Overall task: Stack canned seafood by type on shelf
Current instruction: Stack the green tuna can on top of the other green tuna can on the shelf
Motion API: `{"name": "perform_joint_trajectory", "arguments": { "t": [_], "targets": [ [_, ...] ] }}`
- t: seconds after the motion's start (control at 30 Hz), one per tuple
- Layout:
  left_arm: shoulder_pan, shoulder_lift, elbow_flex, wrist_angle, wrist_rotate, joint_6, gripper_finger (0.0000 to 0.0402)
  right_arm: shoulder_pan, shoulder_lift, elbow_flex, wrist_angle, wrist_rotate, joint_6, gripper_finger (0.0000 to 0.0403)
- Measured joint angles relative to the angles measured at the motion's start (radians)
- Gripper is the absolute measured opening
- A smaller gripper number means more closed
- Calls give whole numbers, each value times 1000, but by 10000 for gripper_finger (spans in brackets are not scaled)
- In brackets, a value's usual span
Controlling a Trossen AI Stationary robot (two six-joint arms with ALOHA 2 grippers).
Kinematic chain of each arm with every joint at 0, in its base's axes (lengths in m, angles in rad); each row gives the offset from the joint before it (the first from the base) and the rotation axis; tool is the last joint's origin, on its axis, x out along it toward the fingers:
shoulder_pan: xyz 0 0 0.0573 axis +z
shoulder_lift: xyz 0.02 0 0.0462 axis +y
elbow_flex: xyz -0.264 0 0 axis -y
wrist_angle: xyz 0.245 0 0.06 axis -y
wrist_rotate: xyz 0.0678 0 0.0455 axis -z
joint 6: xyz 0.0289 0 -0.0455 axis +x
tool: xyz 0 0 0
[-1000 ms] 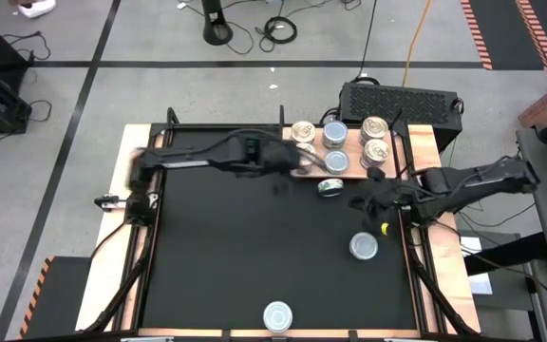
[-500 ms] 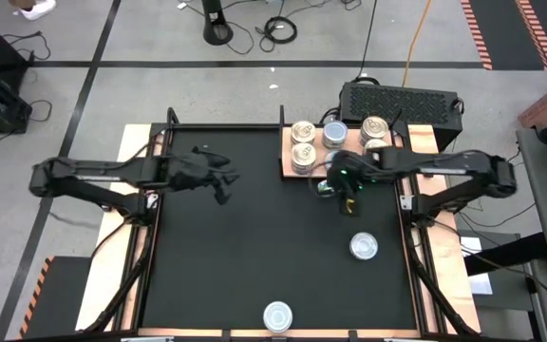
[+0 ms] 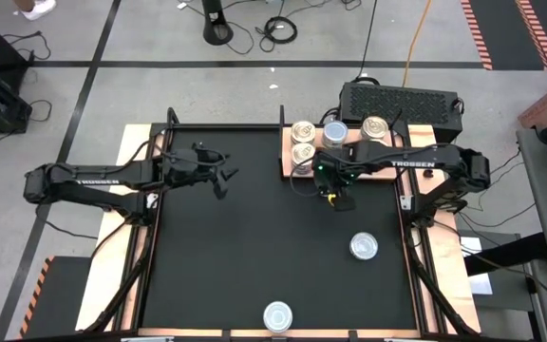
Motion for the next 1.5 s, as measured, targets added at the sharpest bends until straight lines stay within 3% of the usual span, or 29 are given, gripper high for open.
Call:
{"name": "perform_joint_trajectory", "arguments": {
  "t": [0.43,0.93,1.1,1.37,1.5],
  "targets": [
    [46,2,-1,22,10,-1,263,-82,0,-94,95,27,-77,270],
    [71,2,-1,21,14,-28,263,-94,0,-193,196,-1,-92,267],
    [71,2,-1,21,14,-30,263,-94,0,-193,218,-1,-94,230],
    [71,2,-1,19,15,-47,263,-93,-2,-192,225,3,-77,125],
    [71,2,-1,19,15,-46,263,-92,-31,-191,216,-1,-29,124]
  ]
}}
